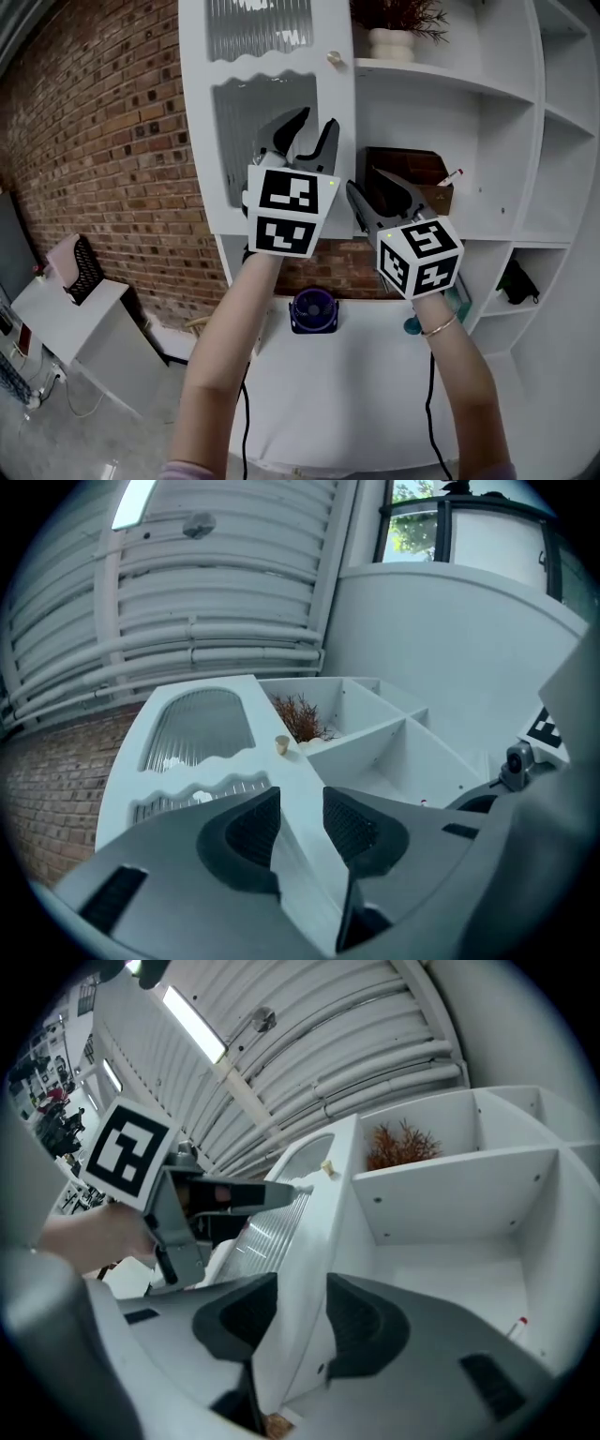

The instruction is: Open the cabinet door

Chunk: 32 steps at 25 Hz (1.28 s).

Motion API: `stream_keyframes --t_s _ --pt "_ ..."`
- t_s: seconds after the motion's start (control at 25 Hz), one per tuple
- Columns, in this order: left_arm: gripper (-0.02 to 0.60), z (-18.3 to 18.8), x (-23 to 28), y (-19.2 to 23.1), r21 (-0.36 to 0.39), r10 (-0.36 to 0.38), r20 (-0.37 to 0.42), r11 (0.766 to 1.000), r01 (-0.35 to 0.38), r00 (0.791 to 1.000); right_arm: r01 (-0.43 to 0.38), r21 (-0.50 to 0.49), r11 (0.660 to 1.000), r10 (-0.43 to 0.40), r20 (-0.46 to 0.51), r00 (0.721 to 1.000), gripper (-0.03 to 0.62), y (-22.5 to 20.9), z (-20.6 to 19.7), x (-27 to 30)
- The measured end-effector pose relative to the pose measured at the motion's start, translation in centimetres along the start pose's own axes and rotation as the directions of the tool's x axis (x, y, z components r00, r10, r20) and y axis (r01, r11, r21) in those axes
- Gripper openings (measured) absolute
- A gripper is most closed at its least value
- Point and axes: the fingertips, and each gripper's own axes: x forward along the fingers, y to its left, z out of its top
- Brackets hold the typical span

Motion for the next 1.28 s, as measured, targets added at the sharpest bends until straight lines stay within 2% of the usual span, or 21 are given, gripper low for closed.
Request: stream_keyframes --t_s 0.44,0.84,1.12,1.28 --pt "0.14 4.2 6.0 2.1 0.143 0.059 -0.012 0.988 -0.056 0.998 -0.023 0.004 1.0 0.023 0.004 1.0 0.158 -0.4 0.4 1.7" --pt "0.133 4.7 8.6 2.3 0.216 0.073 -0.067 0.975 -0.057 0.995 -0.025 0.011 1.0 0.024 0.018 1.0 0.158 -0.3 0.9 1.8" --pt "0.078 4.8 8.7 2.4 0.174 0.077 -0.055 0.983 -0.066 0.996 -0.026 0.02 0.999 0.026 0.0 1.0 0.16 -0.3 0.5 1.5" --pt "0.074 5.0 8.4 2.5 0.171 0.066 -0.059 0.984 -0.055 0.996 -0.018 0.036 0.999 0.019 -0.02 1.0 0.161 -0.4 0.0 1.4"
